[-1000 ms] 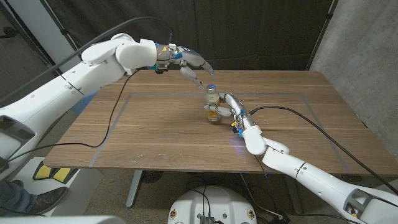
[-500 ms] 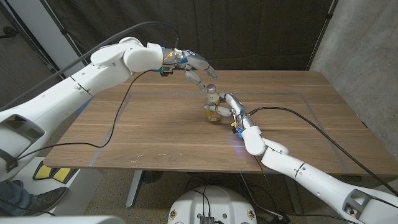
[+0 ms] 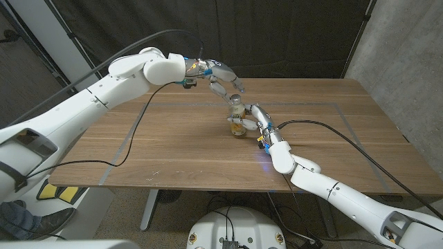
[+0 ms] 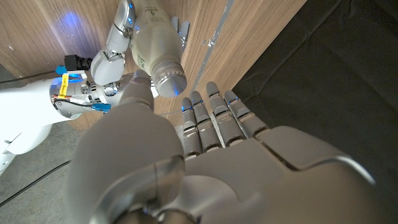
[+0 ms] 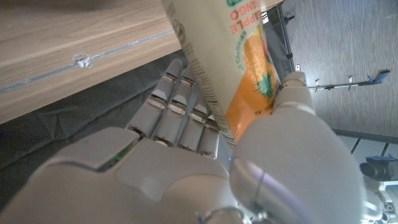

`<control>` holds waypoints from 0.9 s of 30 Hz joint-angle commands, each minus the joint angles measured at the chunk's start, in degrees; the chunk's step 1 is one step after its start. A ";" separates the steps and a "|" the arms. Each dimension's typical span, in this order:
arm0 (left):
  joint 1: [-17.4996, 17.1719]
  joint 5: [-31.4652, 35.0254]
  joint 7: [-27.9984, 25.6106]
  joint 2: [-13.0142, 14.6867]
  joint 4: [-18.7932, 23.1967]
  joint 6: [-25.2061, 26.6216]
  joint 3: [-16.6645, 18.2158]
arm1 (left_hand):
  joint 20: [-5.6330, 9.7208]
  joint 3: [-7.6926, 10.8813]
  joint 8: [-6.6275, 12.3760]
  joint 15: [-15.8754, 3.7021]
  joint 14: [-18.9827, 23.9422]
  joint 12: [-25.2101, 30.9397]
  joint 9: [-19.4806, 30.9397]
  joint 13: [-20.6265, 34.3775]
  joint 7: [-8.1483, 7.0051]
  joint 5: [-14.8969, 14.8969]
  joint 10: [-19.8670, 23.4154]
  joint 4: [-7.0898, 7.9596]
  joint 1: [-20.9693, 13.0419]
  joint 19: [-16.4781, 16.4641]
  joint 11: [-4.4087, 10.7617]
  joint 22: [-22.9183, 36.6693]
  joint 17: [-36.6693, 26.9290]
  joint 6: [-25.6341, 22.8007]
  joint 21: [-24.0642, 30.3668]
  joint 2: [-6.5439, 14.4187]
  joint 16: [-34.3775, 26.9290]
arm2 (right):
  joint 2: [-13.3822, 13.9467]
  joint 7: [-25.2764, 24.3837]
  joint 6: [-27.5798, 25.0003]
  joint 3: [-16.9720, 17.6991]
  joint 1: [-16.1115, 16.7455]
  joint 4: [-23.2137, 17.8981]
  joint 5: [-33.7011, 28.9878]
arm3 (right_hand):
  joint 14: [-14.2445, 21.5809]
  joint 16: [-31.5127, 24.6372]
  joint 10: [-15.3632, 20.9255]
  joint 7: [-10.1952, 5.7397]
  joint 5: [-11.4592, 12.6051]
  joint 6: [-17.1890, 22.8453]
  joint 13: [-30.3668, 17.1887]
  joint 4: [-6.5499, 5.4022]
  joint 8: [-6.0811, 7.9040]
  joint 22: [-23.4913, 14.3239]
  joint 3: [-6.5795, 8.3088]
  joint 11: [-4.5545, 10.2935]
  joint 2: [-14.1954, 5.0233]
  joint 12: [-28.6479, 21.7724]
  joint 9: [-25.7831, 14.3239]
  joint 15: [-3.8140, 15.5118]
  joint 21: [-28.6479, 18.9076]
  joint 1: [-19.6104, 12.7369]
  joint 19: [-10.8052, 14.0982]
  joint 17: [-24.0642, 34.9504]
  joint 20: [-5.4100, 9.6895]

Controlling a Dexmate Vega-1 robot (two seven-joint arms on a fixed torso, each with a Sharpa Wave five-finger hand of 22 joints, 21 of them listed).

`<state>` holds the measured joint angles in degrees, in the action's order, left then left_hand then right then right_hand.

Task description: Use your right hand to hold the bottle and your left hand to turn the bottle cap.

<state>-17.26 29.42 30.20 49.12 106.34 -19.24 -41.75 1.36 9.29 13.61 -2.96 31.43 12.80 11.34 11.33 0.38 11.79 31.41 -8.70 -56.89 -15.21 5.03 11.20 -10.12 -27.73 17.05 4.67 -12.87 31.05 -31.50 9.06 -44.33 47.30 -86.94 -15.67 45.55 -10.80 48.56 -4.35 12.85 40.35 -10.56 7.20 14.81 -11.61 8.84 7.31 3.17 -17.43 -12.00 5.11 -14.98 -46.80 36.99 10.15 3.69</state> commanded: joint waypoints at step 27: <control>1.52 -0.18 0.51 -2.49 -3.24 -0.44 -1.87 | 0.07 4.33 1.43 -3.78 8.14 0.91 0.82 0.68 -0.43 -0.47 6.77 -0.36 -7.30 -5.17 1.27 -0.26 -0.05 -5.60 1.68 2.72 0.10 | 0.45 0.64 -0.83 0.35 0.37 -0.71 0.60 | -0.49 0.10 0.94 -1.48 -0.05 1.41 -0.07 -0.63 -0.46 -0.16 -0.16 1.39 -4.95 0.51 0.00 7.03 0.43 -4.02 -0.62 0.08 5.19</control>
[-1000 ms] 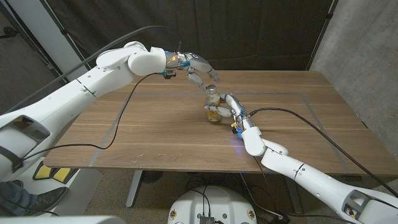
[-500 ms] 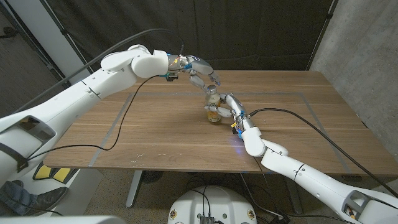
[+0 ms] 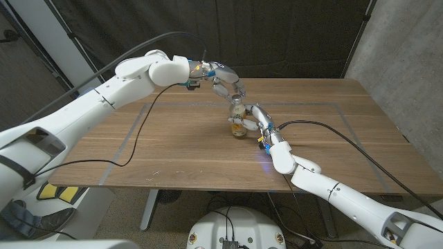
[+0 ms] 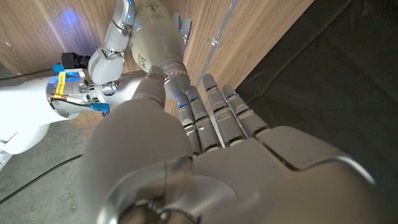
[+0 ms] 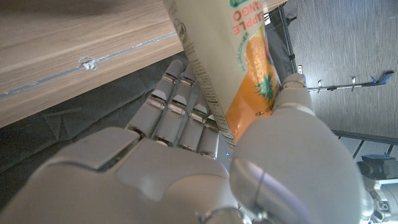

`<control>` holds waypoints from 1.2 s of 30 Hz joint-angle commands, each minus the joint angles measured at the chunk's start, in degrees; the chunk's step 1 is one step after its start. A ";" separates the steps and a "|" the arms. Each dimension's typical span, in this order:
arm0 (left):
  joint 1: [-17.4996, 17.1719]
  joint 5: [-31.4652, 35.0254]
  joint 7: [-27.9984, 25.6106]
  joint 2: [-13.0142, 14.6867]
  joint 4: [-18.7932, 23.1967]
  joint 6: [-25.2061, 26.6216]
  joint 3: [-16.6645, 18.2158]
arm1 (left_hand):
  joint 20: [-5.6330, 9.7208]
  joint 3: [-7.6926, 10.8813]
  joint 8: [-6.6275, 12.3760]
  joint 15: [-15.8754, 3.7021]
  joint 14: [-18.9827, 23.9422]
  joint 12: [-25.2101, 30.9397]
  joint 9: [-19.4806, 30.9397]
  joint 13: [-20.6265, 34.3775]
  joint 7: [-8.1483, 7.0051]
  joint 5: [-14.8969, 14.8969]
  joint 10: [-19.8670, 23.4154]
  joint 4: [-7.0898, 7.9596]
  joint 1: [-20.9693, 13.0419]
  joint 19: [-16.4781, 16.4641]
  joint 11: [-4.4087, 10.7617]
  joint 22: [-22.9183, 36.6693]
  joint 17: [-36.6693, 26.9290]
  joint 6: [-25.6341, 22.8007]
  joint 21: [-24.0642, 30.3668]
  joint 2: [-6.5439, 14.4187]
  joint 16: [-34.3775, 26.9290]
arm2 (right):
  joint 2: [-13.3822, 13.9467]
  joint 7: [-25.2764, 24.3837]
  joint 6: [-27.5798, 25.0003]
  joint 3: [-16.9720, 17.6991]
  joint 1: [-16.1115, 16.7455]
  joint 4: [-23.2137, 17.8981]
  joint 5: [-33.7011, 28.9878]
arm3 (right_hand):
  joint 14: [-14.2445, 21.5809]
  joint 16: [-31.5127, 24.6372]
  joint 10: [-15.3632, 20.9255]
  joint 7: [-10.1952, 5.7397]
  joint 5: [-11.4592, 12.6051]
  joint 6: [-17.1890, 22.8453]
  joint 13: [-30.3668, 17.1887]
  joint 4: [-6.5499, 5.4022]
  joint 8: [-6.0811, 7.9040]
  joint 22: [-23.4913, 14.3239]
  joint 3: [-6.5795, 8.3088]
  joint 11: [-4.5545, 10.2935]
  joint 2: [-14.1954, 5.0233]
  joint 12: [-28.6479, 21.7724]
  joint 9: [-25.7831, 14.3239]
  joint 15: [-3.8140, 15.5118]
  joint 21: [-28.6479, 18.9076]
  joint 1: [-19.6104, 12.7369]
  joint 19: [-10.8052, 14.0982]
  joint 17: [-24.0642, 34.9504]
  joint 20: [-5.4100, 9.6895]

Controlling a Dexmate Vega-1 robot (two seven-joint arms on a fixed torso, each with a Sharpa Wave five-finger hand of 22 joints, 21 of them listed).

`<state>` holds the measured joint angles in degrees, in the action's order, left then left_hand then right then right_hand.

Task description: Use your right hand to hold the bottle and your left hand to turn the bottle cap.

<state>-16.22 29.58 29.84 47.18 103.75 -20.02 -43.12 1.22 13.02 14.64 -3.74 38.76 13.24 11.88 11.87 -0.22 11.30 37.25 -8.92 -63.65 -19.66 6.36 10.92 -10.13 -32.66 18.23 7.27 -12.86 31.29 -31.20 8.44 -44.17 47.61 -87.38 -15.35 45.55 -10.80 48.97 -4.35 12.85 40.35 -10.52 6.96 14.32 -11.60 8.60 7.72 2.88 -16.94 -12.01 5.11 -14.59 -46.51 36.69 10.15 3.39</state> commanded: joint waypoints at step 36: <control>0.47 -1.96 -0.49 -1.79 -2.18 1.71 -0.59 | 5.04 4.43 3.39 -6.51 12.35 1.57 0.53 0.37 -0.23 -0.34 12.03 0.64 -4.62 -6.85 1.40 -0.52 0.28 -12.75 1.40 0.85 0.27 | 0.05 -0.09 0.47 0.43 0.19 0.93 0.53 | -0.52 0.08 0.85 -2.05 -0.05 1.89 -0.12 -0.44 -0.29 -0.23 -0.01 1.53 -4.85 0.49 -0.01 7.12 0.04 -4.28 -0.17 0.08 5.35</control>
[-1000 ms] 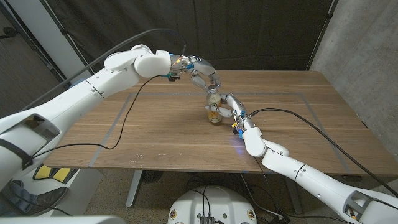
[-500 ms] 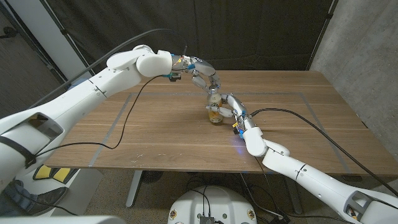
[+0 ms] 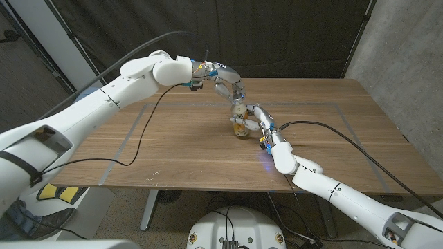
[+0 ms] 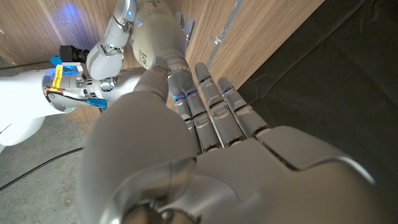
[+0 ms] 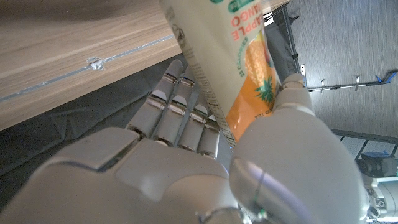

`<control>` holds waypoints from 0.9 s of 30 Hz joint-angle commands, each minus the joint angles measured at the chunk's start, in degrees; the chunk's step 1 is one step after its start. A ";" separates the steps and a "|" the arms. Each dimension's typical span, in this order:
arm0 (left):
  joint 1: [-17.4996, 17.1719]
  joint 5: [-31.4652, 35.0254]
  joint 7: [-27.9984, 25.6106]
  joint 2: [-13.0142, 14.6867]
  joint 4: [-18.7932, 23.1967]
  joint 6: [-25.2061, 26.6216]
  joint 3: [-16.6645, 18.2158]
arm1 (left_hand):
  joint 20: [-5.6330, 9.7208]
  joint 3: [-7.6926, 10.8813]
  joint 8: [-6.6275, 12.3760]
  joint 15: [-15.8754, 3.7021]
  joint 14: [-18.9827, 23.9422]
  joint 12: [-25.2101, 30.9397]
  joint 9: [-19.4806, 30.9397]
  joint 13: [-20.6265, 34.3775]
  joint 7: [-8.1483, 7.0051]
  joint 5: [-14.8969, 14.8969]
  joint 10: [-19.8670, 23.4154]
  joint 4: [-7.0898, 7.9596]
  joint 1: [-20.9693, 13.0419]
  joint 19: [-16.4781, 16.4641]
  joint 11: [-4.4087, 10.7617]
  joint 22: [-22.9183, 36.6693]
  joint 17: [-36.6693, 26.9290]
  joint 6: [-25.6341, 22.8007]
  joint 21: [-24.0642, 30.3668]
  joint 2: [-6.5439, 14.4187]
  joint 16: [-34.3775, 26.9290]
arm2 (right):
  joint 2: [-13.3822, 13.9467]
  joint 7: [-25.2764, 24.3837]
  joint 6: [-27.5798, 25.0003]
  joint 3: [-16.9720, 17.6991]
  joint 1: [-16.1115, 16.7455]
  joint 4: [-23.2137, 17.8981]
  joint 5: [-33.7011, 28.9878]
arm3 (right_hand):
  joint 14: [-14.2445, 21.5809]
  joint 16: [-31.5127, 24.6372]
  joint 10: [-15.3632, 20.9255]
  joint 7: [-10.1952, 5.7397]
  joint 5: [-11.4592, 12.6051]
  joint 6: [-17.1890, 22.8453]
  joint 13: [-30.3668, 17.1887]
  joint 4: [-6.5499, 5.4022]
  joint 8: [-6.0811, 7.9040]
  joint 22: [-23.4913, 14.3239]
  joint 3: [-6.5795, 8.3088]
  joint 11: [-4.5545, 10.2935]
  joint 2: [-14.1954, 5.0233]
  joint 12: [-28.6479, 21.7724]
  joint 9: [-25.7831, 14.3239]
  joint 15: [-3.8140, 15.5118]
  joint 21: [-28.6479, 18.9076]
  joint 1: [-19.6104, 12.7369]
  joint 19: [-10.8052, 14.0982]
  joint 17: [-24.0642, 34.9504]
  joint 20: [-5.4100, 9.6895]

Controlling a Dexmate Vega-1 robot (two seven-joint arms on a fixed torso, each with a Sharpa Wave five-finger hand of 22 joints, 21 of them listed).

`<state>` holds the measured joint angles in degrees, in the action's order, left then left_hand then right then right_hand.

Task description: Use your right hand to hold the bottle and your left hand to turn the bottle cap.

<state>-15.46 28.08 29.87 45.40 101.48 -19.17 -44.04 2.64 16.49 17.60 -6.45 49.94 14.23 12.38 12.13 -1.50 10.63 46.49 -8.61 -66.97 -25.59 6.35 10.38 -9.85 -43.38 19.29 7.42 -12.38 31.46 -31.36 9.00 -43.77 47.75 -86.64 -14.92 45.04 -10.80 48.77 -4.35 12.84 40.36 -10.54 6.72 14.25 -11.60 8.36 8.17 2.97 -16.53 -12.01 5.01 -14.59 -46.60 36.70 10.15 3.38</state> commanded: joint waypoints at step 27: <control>-6.36 -0.80 -1.31 1.55 7.06 18.31 2.85 | 3.46 1.25 0.36 -2.44 5.80 0.19 -0.22 0.09 3.09 0.03 5.68 1.23 -0.30 -3.36 0.14 -0.10 0.06 -4.54 0.46 -0.19 -0.01 | 1.45 -3.19 -2.04 -2.12 -2.07 -0.25 -6.98 | -0.06 0.09 1.58 -2.49 -0.02 2.57 -0.11 -0.05 -0.31 -0.26 0.41 1.44 -5.29 0.29 -0.02 7.38 0.05 -4.62 -0.09 0.08 5.50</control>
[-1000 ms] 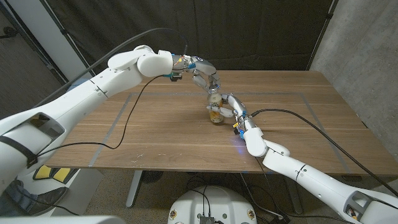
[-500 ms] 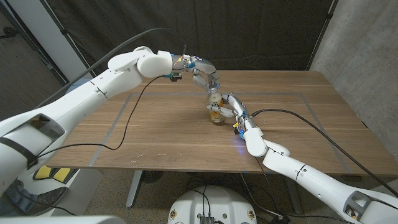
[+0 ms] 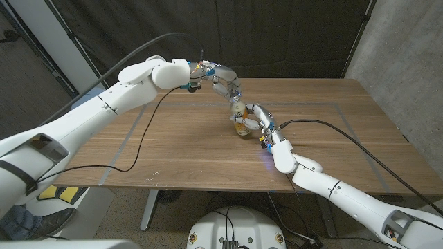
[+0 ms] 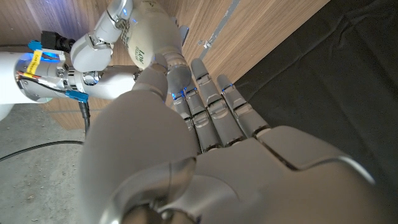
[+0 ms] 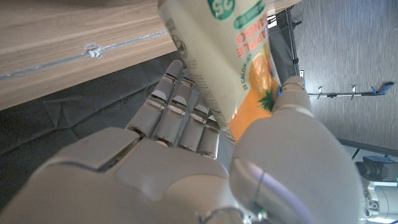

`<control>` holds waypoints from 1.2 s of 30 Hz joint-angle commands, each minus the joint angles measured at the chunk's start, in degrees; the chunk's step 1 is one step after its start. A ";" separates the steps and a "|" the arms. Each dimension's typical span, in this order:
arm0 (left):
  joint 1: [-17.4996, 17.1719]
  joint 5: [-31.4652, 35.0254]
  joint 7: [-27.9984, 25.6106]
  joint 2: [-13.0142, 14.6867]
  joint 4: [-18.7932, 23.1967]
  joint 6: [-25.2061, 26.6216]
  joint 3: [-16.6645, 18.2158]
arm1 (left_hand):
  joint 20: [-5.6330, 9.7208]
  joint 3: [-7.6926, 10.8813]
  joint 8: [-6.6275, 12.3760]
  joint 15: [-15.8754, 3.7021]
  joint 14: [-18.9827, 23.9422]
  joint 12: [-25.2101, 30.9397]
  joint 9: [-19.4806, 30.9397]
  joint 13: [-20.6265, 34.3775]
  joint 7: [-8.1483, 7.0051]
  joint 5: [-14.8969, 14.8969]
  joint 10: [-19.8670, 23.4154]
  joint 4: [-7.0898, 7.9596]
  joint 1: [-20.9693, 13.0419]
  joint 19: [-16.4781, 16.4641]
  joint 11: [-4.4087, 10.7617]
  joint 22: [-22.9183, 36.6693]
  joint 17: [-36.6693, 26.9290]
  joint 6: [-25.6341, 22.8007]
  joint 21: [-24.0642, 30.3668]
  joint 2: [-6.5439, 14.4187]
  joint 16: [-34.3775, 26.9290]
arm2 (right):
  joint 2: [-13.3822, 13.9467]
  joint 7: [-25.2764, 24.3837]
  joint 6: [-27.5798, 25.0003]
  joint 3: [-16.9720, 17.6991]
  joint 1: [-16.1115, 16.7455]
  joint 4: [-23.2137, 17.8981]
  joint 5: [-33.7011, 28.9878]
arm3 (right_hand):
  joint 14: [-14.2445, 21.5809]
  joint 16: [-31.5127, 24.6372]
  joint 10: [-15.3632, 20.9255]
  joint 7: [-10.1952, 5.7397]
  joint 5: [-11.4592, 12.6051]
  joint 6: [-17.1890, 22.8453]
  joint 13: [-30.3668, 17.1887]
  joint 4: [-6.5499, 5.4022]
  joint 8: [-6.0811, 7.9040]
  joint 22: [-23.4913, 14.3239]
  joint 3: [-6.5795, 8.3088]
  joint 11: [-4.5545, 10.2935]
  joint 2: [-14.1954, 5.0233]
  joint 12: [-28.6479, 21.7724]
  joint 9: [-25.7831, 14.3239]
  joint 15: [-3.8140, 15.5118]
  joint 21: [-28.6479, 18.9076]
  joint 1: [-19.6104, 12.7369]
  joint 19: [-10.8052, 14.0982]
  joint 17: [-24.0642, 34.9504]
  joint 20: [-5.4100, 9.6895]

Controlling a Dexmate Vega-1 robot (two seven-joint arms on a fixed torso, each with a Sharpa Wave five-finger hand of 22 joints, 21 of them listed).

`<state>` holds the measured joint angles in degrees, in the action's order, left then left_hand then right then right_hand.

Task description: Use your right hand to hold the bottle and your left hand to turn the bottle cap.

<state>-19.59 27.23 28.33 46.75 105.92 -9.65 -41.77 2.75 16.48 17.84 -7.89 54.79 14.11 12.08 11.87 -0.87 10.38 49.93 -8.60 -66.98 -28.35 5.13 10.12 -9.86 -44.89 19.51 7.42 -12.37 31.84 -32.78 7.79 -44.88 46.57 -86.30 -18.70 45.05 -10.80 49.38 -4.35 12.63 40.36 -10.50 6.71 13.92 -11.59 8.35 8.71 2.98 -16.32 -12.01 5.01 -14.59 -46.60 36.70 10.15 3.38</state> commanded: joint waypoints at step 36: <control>-1.53 -21.07 0.98 -5.43 -3.20 27.10 3.16 | 1.77 1.77 -1.04 -0.04 1.80 -0.75 0.60 1.18 4.42 0.36 1.31 1.53 0.13 -1.60 -0.60 0.20 0.07 -1.44 -0.16 -0.45 0.96 | 2.04 -11.56 7.27 -1.01 -0.96 2.53 -5.99 | 3.60 -0.84 6.22 -2.92 0.15 7.05 -0.23 0.29 1.01 -0.29 0.91 0.68 -6.47 -0.93 -0.52 7.53 -0.76 -5.93 2.36 0.25 6.50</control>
<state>-21.63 14.80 29.35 43.32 104.90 10.32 -39.90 2.65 16.48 16.92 -7.88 55.78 13.64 12.48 12.91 1.28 10.41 51.16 -8.60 -67.13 -29.48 5.13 10.13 -9.59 -44.51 19.50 6.72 -11.42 34.11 -42.31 11.78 -45.99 45.83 -85.90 -24.73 47.90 -11.25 51.97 -2.52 12.63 42.07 -10.54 6.98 14.54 -11.59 8.62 6.49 1.90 -16.84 -12.17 5.81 -14.97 -47.49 38.35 10.28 3.43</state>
